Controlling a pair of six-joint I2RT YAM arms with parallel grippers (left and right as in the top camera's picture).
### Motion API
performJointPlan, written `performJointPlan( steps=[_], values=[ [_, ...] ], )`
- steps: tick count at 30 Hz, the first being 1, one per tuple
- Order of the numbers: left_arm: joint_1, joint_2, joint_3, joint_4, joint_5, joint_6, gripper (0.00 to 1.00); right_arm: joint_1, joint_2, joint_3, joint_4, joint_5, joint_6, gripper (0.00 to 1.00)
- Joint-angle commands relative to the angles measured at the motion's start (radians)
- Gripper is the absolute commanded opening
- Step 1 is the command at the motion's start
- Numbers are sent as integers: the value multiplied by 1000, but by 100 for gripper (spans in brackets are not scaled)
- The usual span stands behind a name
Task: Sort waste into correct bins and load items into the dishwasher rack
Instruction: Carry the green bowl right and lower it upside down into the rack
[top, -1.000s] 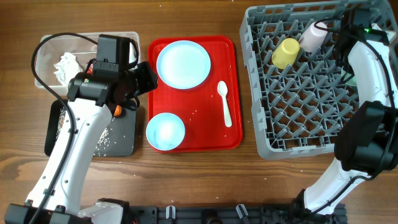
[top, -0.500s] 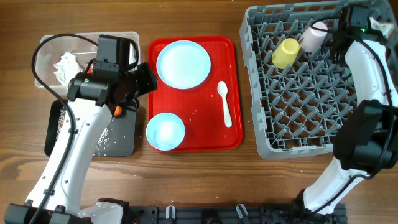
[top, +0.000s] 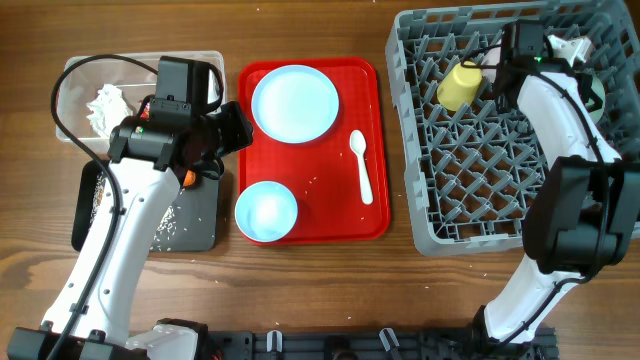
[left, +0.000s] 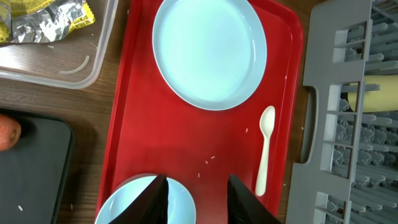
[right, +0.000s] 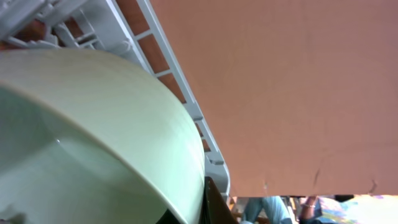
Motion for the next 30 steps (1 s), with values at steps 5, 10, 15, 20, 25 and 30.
performJointPlan(
  steps=[5, 10, 15, 20, 25, 30],
  values=[
    [5, -7, 12, 0, 1, 12, 29, 23, 16, -41, -22, -44, -58, 4],
    [5, -7, 12, -2, 2, 12, 30, 84, 16, -41, -54, -162, -55, 5],
    [5, -7, 12, -8, 1, 11, 30, 102, 16, -41, -106, -315, -55, 22],
    [5, -7, 12, -8, 1, 8, 30, 102, 16, -41, -133, -472, -20, 24],
    [5, -7, 12, -12, 1, 8, 31, 102, 5, -13, -147, -689, -29, 42],
    [5, -7, 12, -28, 1, 8, 32, 102, -105, 7, -158, -937, -57, 54]
  ],
)
